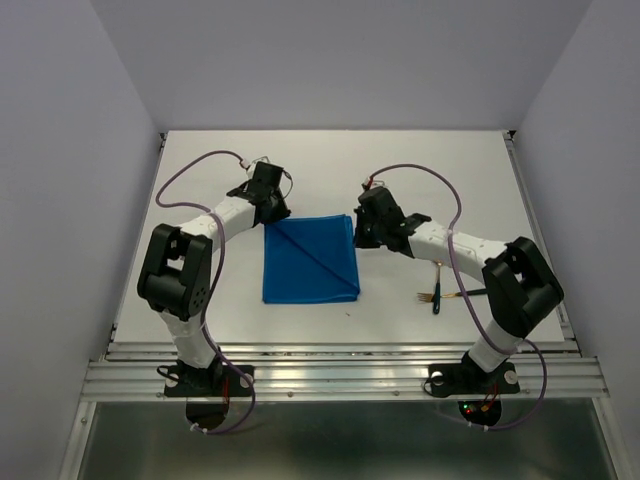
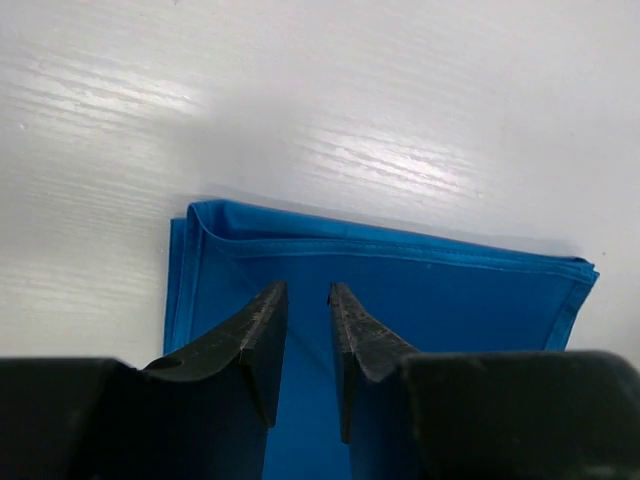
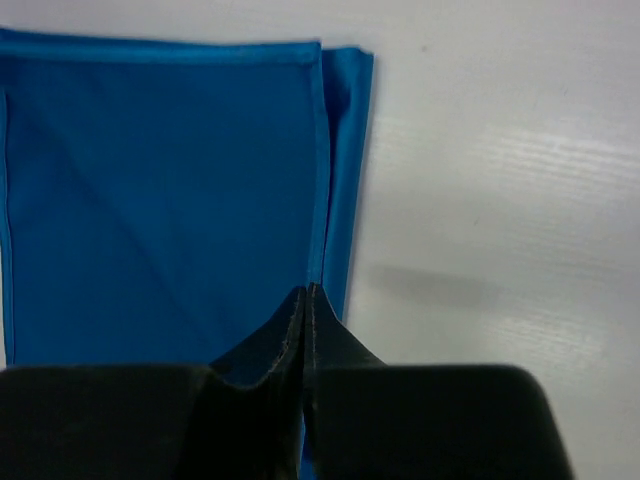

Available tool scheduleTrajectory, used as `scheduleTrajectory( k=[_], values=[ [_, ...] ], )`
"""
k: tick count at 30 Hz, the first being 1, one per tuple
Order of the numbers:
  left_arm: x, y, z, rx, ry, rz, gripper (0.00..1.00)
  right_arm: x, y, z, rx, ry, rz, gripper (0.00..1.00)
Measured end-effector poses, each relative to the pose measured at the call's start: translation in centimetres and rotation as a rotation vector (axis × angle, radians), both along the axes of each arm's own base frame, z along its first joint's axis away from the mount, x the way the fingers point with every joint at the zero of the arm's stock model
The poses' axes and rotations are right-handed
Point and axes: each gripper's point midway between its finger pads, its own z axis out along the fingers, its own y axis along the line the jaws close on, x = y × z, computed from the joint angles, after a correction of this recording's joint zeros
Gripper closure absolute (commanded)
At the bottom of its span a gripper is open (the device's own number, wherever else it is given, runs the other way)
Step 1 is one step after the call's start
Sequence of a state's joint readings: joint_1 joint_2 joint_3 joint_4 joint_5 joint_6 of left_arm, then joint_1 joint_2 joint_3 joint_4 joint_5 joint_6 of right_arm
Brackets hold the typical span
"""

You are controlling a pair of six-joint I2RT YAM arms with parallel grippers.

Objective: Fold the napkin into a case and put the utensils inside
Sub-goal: Smooth out the upper triangle-folded napkin at the center of the board.

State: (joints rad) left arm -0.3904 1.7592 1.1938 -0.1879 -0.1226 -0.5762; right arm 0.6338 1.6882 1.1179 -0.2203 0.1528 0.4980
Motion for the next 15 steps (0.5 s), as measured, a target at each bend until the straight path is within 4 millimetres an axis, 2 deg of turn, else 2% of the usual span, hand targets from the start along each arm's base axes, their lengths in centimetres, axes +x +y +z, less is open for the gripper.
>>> scheduleTrajectory(
  k=[8,11,15],
  values=[
    [0.5,1.0,-3.2,0.014,0.055,0.024,0.65,-6.2,1.5,-4.5,0.031,0.149,0.077,0.99],
    [0.5,1.0,-3.8,0.014,0.067,0.023,0.65,-7.6,1.9,-5.5,0.035,0.182,0.092,0.99],
    [0.7,1.0,-4.1,0.009,0.064,0.025,0.65,-8.2,2.4,-5.9,0.048,0.193,0.095,0.99]
  ],
)
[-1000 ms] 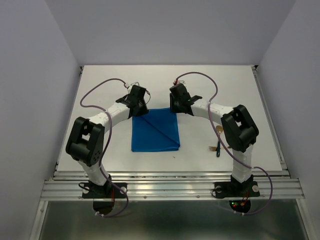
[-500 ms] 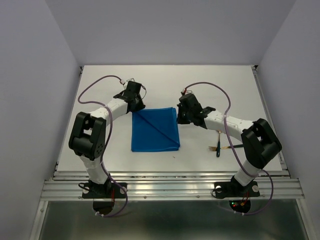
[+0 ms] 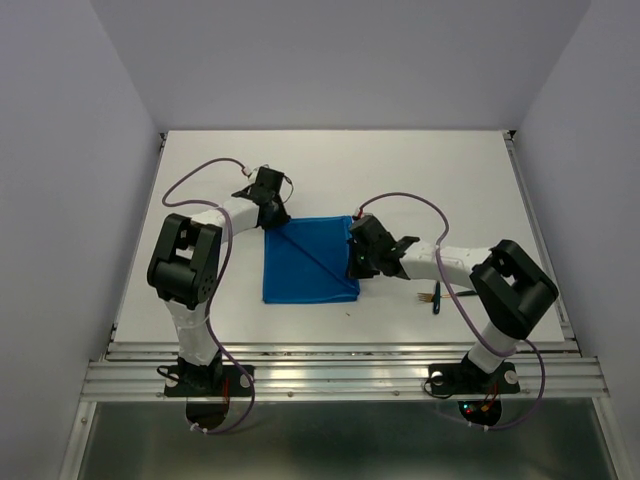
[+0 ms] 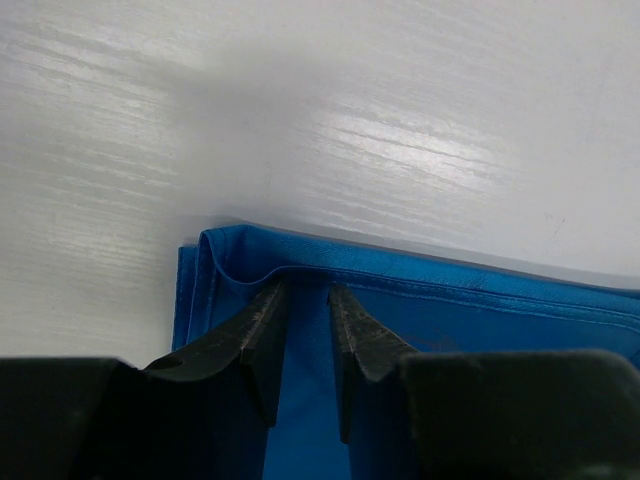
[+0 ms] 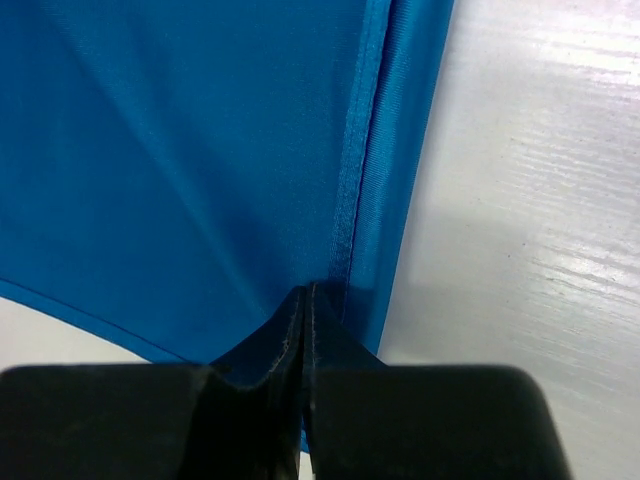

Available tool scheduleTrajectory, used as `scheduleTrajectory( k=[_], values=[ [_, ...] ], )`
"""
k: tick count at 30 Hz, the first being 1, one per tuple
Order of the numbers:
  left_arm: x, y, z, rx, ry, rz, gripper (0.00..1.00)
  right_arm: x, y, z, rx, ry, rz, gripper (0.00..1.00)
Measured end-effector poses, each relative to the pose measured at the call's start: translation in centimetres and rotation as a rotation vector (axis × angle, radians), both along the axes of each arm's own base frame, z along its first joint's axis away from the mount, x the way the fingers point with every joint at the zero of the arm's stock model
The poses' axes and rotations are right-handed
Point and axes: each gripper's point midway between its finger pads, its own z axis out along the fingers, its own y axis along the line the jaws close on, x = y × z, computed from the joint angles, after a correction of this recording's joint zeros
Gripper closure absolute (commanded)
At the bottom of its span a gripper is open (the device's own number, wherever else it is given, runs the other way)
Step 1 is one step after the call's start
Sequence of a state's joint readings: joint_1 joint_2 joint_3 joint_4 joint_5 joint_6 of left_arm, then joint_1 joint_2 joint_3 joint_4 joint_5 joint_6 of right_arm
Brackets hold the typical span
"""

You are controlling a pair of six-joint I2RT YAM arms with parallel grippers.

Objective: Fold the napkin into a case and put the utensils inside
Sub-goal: Smooth out the upper triangle-folded napkin at the center of the board, then move the upper triangle-folded napkin to the center of the board.

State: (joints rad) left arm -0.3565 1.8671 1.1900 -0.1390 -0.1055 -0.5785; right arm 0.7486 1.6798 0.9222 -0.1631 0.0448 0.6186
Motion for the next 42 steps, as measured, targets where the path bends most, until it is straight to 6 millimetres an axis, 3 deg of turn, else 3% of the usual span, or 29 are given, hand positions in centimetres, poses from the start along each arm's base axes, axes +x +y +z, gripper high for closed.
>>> scheduleTrajectory(
  k=[5,9,14,19,24,31,36,38,42],
  values=[
    [0.0,0.2,-0.1,-0.001,0.000,0.007,0.65,-0.1,-0.1,0.0,-0.003,-0.002,-0.008,0.99],
    [0.1,0.2,0.2,-0.004,-0.008,0.008,0.65,0.1,0.0,1.5,0.013,-0.037,-0.012,0.99],
    [0.4,0.1,2.3,-0.021,-0.053,0.007,0.65,-0.2,0.7,3.1,0.042,-0.069,-0.004,0.99],
    [0.6,0.0,5.3,-0.045,-0.118,0.007,0.65,-1.3,-0.1,1.4,0.019,-0.038,-0.019,0.99],
    [0.3,-0.2,6.6,-0.052,-0.136,0.001,0.65,-2.3,-1.3,-0.9,-0.018,0.004,-0.040,0.99],
    [-1.1,-1.6,7.9,-0.057,-0.145,-0.035,0.64,-2.1,-1.5,-0.1,-0.012,-0.014,-0.050,0.96],
    [-3.5,-3.9,8.8,-0.048,-0.156,-0.101,0.59,0.3,-3.5,2.6,0.010,-0.090,-0.135,0.94],
    [-4.2,-4.7,9.2,-0.046,-0.160,-0.123,0.58,1.2,-4.5,2.3,-0.005,-0.089,-0.172,0.94],
    [-4.6,-4.6,9.6,-0.035,-0.163,-0.124,0.57,0.8,-4.9,0.1,-0.039,-0.040,-0.170,0.95]
  ],
)
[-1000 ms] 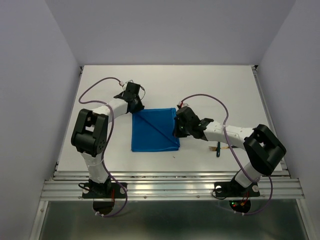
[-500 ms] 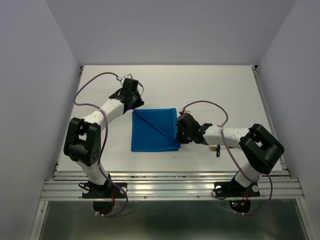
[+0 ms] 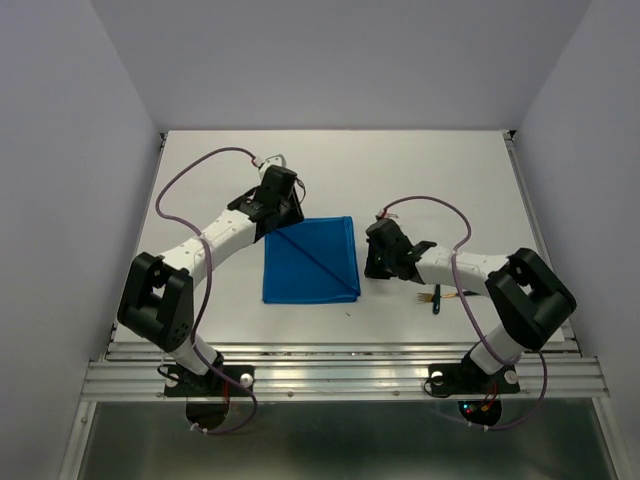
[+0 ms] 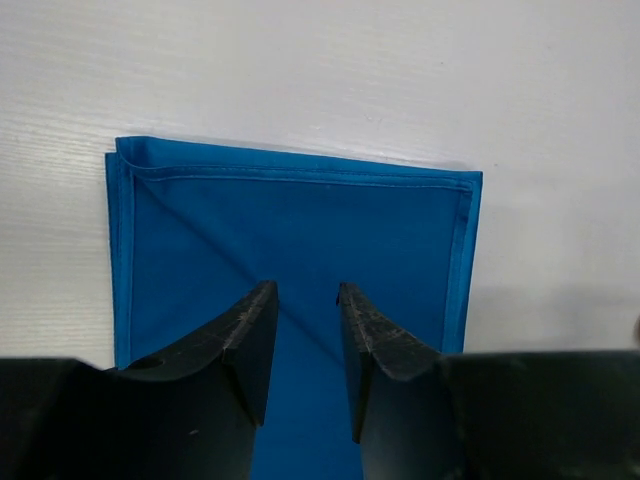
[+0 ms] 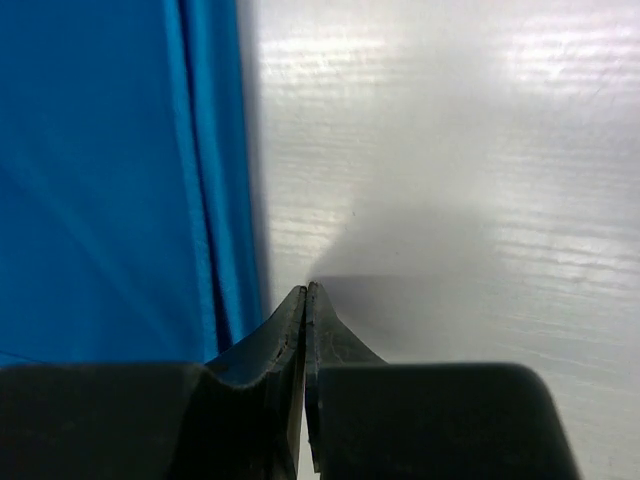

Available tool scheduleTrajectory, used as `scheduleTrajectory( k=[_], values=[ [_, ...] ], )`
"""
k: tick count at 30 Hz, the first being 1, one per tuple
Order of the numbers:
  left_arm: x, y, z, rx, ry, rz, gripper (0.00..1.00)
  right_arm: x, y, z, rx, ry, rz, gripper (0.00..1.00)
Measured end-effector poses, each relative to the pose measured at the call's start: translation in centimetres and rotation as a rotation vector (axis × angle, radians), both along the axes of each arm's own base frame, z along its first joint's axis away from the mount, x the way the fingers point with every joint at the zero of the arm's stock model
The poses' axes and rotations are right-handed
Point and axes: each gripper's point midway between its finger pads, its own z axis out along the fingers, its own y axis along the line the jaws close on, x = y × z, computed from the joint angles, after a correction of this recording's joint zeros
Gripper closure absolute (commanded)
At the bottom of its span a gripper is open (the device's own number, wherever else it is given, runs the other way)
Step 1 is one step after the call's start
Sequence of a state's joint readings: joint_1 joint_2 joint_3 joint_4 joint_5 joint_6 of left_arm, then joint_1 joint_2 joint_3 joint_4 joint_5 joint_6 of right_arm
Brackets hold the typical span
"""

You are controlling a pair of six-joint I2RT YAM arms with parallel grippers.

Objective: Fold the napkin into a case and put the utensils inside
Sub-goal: Move the upper triangle-folded napkin to the center of the board, then pick up the upper triangle-folded napkin from the center of the board.

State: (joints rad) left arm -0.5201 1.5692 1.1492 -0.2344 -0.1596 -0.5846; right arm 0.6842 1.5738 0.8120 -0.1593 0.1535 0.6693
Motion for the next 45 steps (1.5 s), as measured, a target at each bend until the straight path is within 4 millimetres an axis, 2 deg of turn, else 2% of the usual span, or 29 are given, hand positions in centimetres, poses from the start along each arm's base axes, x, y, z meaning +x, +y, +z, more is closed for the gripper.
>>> scheduleTrajectory(
  k=[2,5,10,14,17,20,22,24,25,26,27,28,29,31,33,39,42,45],
  values=[
    [-0.2,0.4,0.2,0.008,-0.003,0.008,0.57,-0.8,0.0,-1.1,-0.003,0.029,0.014,0.95],
    [-0.4,0.8,0.4,0.019,-0.006,0.018,0.57,-1.0,0.7,-1.1,0.022,0.025,0.032,0.96],
    [-0.7,1.4,0.2,0.052,0.001,0.030,0.55,-3.0,3.5,-1.0,0.061,0.030,0.105,0.96],
    [-1.0,1.1,0.2,0.070,0.004,0.024,0.53,-4.6,6.0,-1.0,0.082,0.034,0.161,0.95],
    [-1.2,0.3,0.5,0.088,-0.003,0.003,0.45,-5.1,6.4,-1.1,0.079,0.035,0.164,0.94],
    [-1.9,-1.4,0.2,0.120,-0.006,-0.038,0.37,-4.1,5.1,-1.0,0.063,0.026,0.124,0.93],
    [-2.7,-2.3,-0.4,0.155,0.004,-0.062,0.35,-2.6,2.8,-1.1,0.058,0.024,0.063,0.91],
    [-4.3,-3.6,-1.2,0.202,0.017,-0.104,0.34,-1.1,-0.5,-1.0,0.047,0.017,-0.018,0.87],
    [-4.8,-4.1,-1.5,0.218,0.021,-0.120,0.34,-0.3,-2.8,-0.9,0.046,0.017,-0.071,0.83],
    [-5.5,-4.6,-1.8,0.235,0.022,-0.136,0.34,0.0,-3.8,-0.8,0.046,0.016,-0.093,0.80],
    [-6.4,-5.4,-2.2,0.254,0.025,-0.162,0.34,0.7,-5.8,-0.7,0.049,0.013,-0.143,0.77],
    [-7.0,-5.9,-2.5,0.268,0.026,-0.176,0.35,1.1,-6.9,-0.5,0.051,0.011,-0.172,0.68],
    [-7.7,-6.5,-2.9,0.282,0.029,-0.195,0.36,1.4,-7.5,-0.3,0.062,0.016,-0.184,0.67],
    [-9.0,-7.4,-3.5,0.316,0.032,-0.223,0.39,1.3,-7.4,-0.3,0.085,0.028,-0.167,0.63],
    [-9.9,-8.1,-4.0,0.350,0.030,-0.239,0.39,0.9,-6.7,-0.4,0.111,0.049,-0.138,0.63],
    [-13.6,-11.7,-5.9,0.507,-0.030,-0.368,0.42,0.4,-5.7,-0.5,0.154,0.084,-0.097,0.62],
    [-16.0,-12.6,-7.1,0.563,-0.036,-0.441,0.44,0.7,-5.6,-0.1,0.163,0.078,-0.096,0.62],
    [-16.6,-12.5,-7.3,0.567,-0.036,-0.455,0.43,1.1,-5.6,0.2,0.170,0.069,-0.099,0.62]
  ],
)
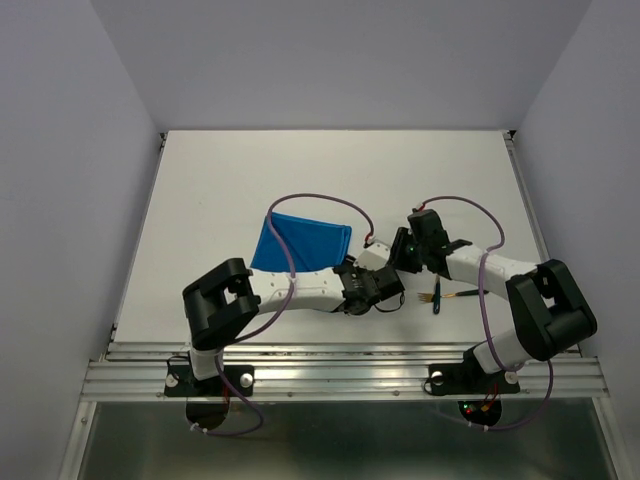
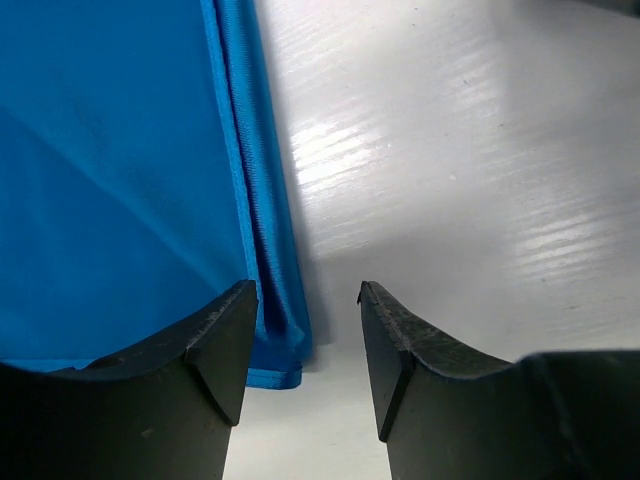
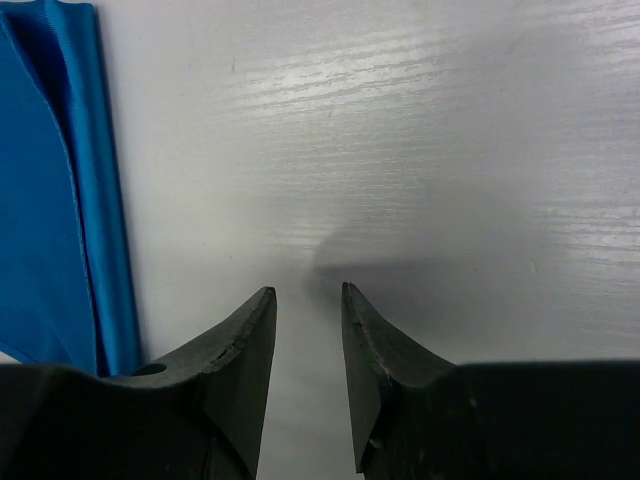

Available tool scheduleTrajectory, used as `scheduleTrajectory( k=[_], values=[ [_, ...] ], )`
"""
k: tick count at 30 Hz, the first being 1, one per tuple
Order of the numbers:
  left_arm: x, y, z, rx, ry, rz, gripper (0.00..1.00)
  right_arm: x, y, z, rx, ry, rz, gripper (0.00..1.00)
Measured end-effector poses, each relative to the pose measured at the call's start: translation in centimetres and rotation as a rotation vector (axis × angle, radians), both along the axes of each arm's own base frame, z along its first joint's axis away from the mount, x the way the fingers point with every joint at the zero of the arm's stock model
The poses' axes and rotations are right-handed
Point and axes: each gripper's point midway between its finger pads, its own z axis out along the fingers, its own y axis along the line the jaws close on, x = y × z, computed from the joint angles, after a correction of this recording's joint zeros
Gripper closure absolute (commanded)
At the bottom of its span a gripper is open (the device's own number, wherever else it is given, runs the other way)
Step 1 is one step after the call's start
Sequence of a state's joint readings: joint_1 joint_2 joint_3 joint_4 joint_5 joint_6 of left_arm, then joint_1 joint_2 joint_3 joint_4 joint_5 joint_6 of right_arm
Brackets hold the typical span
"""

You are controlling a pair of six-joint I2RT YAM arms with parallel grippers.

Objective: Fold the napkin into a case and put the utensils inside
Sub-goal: Pick up the upper triangle-folded napkin from the center of the board.

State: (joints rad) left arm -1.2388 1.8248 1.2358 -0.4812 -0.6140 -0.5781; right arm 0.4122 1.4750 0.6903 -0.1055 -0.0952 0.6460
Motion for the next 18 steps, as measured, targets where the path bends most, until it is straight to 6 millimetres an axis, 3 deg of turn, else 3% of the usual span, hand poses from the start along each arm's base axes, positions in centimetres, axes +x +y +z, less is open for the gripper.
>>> scheduleTrajectory(
  k=[6,14,18],
  values=[
    [0.4,0.8,-0.5,0.008,0.010,0.025,0.46,0.0,0.2,0.0,0.009,0.002,0.009,0.62],
    [-0.4,2.3,-3.4,0.085,0.046,0.035,0.51,-0.2,0.3,-0.1,0.013,0.009,0.015,0.62],
    [-0.3,2.5,-3.6,0.089,0.042,0.044,0.53,-0.2,0.3,-0.4,0.012,0.018,0.017,0.62]
  ],
)
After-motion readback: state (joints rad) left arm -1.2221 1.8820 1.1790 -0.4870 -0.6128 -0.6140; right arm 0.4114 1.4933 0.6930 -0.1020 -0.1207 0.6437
